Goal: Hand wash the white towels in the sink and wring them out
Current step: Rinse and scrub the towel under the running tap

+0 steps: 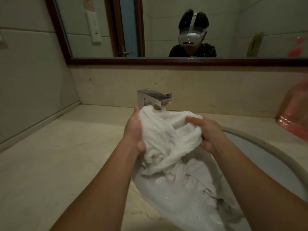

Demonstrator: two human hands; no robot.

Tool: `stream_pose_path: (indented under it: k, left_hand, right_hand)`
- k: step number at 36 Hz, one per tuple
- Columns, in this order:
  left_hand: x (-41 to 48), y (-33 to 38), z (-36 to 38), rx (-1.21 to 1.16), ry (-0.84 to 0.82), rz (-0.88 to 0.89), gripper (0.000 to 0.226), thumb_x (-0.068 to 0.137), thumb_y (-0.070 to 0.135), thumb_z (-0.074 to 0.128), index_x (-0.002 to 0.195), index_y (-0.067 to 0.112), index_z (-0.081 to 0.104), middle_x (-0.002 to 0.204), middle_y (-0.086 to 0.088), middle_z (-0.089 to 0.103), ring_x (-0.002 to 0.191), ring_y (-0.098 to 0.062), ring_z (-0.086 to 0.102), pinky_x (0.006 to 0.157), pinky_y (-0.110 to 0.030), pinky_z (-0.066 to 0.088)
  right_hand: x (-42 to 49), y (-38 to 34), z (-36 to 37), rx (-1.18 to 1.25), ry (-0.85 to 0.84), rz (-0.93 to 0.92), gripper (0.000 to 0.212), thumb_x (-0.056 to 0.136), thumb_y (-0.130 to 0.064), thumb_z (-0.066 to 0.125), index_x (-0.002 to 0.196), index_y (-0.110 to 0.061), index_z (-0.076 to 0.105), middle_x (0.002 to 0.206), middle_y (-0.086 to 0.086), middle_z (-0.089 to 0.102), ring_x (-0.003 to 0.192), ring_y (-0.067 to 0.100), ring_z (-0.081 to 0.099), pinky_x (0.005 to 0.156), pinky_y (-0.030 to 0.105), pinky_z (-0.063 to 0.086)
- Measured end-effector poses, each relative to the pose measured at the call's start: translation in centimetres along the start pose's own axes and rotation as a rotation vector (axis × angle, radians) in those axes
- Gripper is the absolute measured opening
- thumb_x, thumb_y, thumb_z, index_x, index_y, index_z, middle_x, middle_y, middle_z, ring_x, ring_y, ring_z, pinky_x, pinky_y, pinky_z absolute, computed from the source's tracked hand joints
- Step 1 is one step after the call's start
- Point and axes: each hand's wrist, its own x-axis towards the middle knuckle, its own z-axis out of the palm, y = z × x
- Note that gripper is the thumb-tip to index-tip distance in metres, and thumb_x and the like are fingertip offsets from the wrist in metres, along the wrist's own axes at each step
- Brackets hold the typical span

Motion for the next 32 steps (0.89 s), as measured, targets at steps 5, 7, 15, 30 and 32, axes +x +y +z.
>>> stream_pose_path:
  k: [5,7,15,30,32]
  left_hand:
    - [0.3,-0.8,0.0,0.059,0.054,0.014,0.083,0.094,0.081,0.044,0.139,0.015,0.066,0.127,-0.025,0.073,0.114,-0.049,0.071,0.106,-0.063,0.052]
    - [1.0,-1.3,0.0,0.084,0.107,0.027,0.086,0.085,0.084,0.053,0.136,0.016,0.069,0.123,-0.022,0.075,0.110,-0.047,0.073,0.101,-0.064,0.055]
    - [0.4,-2.1,1.4,0.459,0.265,0.253,0.058,0.102,0.067,0.050,0.142,0.026,0.058,0.132,-0.005,0.069,0.117,-0.029,0.067,0.102,-0.052,0.057]
    - [1.3,-1.0,0.7,0.086,0.167,0.070,0.087,0.091,0.085,0.042,0.135,0.015,0.068,0.120,-0.019,0.077,0.109,-0.040,0.075,0.099,-0.056,0.059]
    - [1.2,-1.3,1.0,0.127,0.184,0.038,0.092,0.084,0.091,0.044,0.136,0.019,0.067,0.120,-0.016,0.077,0.108,-0.039,0.074,0.096,-0.057,0.060]
  right_hand:
    - [-0.5,1.8,2.7,-0.031,-0.068,0.050,0.027,0.106,-0.019,0.066,0.132,-0.020,0.071,0.118,0.011,0.079,0.107,0.026,0.077,0.095,0.047,0.063]
    - [-0.9,2.4,3.6,-0.078,-0.096,0.063,0.025,0.109,-0.019,0.061,0.132,-0.024,0.069,0.121,0.011,0.076,0.110,0.027,0.076,0.100,0.051,0.061]
    - [-0.5,2.9,5.3,0.022,-0.040,0.012,0.023,0.111,-0.016,0.055,0.123,-0.022,0.073,0.120,0.012,0.078,0.109,0.030,0.076,0.100,0.050,0.061]
    - [-0.1,2.5,4.3,0.134,0.133,0.045,0.026,0.115,-0.022,0.049,0.117,-0.032,0.073,0.126,0.006,0.070,0.111,0.027,0.072,0.095,0.048,0.063]
    - [-0.2,1.9,4.5,0.206,0.127,0.062,0.024,0.114,-0.020,0.051,0.122,-0.027,0.072,0.121,0.008,0.071,0.105,0.027,0.073,0.081,0.043,0.064]
